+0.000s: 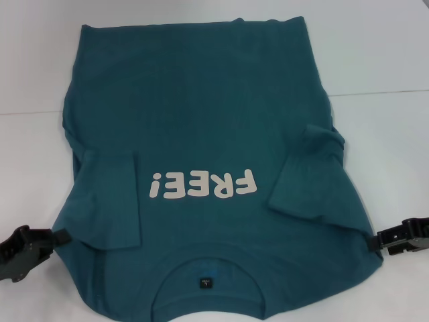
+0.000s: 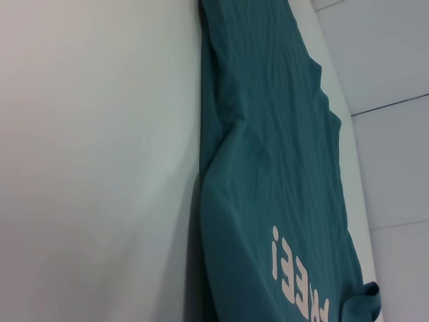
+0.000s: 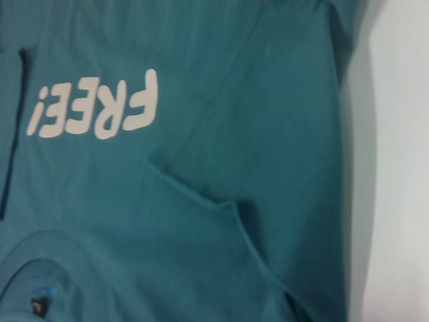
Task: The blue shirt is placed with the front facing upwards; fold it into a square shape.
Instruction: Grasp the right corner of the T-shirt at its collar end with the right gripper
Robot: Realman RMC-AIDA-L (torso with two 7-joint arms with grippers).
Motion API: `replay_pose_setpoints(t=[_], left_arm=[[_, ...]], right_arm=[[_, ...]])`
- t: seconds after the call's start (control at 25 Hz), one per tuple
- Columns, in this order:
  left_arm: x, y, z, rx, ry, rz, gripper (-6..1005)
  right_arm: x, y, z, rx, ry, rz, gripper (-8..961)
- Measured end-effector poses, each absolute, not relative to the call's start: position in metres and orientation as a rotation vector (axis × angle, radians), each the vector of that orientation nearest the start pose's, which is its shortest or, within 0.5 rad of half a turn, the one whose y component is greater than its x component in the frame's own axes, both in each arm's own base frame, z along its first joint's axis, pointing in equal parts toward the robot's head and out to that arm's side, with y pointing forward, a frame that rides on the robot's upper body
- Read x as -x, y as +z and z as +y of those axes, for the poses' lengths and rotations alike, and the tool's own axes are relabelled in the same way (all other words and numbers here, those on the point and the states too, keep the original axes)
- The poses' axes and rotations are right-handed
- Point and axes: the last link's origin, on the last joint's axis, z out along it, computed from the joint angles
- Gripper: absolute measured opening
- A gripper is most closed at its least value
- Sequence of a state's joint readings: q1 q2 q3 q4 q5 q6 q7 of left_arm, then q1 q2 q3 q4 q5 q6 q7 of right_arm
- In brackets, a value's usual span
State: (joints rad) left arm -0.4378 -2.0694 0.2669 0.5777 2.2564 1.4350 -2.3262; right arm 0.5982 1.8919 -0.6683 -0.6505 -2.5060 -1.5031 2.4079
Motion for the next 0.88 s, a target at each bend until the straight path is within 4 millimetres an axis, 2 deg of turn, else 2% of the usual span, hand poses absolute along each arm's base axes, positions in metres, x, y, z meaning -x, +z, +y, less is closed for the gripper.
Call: replay_pose_setpoints(t=[0.56, 0.88], left_arm=[[0.354, 0.019, 0.297, -2.048, 1.052, 2.508, 41], [0.354, 0.019, 0.297, -2.049, 1.052, 2.507, 41]], right_arm=[[-0.324, 0.045, 0.349, 2.209, 0.021, 1.838, 623], [-0.304, 0.028, 0.357, 2.299, 0.048, 1.793, 624]])
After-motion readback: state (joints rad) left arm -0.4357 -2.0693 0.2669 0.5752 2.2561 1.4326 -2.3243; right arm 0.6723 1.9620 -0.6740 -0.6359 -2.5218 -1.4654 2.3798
